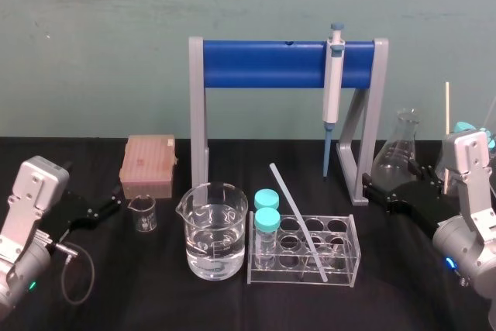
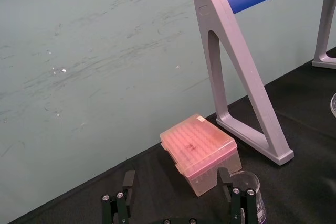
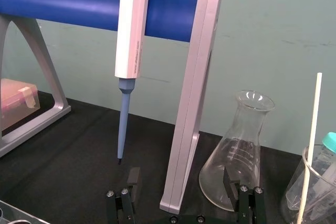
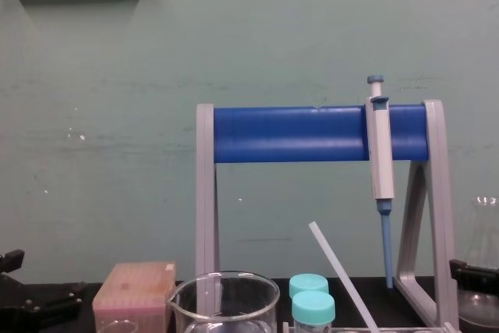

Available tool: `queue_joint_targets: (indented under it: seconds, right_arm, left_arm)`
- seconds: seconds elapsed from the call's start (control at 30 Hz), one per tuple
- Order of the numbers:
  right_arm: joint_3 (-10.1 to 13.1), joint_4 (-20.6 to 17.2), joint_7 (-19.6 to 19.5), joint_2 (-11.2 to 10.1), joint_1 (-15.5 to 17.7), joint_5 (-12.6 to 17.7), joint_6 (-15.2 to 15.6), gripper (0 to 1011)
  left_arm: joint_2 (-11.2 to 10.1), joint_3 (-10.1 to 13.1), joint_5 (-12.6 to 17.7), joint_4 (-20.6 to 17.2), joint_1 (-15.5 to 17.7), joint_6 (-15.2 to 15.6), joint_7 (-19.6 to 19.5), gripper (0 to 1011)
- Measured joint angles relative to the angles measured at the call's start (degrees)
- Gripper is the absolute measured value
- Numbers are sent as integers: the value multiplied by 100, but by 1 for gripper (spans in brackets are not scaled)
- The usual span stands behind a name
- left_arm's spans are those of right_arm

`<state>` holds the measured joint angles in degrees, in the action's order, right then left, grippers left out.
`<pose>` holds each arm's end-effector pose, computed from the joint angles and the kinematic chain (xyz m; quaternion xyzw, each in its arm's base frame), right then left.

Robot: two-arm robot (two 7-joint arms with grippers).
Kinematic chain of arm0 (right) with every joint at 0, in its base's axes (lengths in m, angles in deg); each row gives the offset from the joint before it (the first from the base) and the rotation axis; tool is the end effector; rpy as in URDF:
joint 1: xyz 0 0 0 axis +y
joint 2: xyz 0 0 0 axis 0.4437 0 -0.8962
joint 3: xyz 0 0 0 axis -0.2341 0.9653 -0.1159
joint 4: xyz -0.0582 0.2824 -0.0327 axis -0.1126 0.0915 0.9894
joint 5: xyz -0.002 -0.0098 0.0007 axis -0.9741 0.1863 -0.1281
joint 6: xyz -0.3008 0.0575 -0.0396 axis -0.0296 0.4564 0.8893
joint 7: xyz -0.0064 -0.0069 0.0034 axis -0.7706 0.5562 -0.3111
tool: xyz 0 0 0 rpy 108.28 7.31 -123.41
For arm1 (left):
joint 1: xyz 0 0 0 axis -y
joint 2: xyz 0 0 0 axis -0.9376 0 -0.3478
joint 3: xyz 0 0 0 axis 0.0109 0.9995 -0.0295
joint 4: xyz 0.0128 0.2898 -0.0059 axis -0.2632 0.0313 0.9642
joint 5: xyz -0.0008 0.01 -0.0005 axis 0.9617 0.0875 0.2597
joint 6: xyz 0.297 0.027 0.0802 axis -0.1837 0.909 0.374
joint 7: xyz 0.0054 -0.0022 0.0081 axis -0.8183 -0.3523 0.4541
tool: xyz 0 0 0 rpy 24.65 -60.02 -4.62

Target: Pick up the stirring rod with one hand, then place it down.

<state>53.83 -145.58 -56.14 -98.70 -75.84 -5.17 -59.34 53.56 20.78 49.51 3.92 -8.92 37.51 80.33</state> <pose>0.3793 -0.0626 -0.2843 -0.0967 -0.0153 -0.6012 0.7931 0.3581 0.0827 -0.3022 0.1414 -0.1325 0.5800 0.7912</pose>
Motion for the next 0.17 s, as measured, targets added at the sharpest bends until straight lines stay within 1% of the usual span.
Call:
queue_joint_targets:
  seconds: [0.17]
  right_arm:
    - [4, -5, -2, -3, 2, 7, -9, 1004]
  left_arm:
    - [0, 0, 0, 0, 0, 0, 0, 1000]
